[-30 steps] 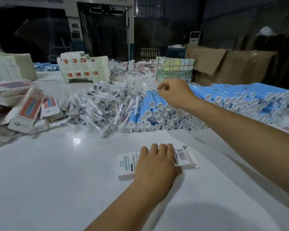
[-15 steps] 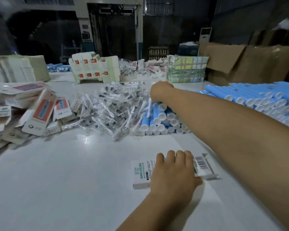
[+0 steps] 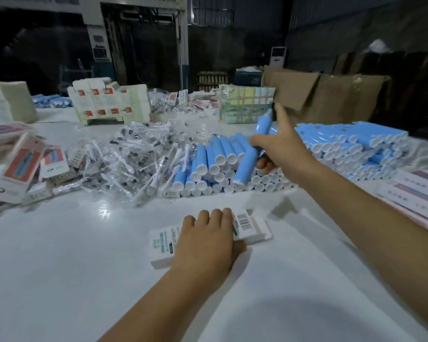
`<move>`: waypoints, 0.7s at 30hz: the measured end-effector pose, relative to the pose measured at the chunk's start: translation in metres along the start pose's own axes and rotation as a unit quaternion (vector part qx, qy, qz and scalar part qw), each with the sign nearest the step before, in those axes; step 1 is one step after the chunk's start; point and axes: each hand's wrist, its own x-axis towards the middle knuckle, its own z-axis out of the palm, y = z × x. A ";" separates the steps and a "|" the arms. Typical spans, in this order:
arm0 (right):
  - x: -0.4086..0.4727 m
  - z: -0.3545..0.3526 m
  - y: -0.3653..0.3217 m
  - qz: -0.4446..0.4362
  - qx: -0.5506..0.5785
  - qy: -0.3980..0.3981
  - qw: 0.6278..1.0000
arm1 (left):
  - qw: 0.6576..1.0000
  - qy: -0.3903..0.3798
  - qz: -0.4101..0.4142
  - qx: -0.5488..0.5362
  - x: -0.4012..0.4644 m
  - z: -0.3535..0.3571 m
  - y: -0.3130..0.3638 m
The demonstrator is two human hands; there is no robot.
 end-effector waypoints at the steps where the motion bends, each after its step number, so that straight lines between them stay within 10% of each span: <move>1: -0.015 -0.015 0.016 0.009 0.051 0.037 0.998 | 1.000 -0.002 -0.014 0.001 0.001 0.000 0.000; 8: -0.067 -0.038 0.093 0.065 0.160 0.188 0.967 | 0.999 0.010 -0.051 0.006 -0.002 -0.005 0.004; 21: -0.082 -0.004 0.112 0.078 0.045 0.062 0.994 | 0.998 0.010 -0.053 0.018 -0.003 -0.005 0.006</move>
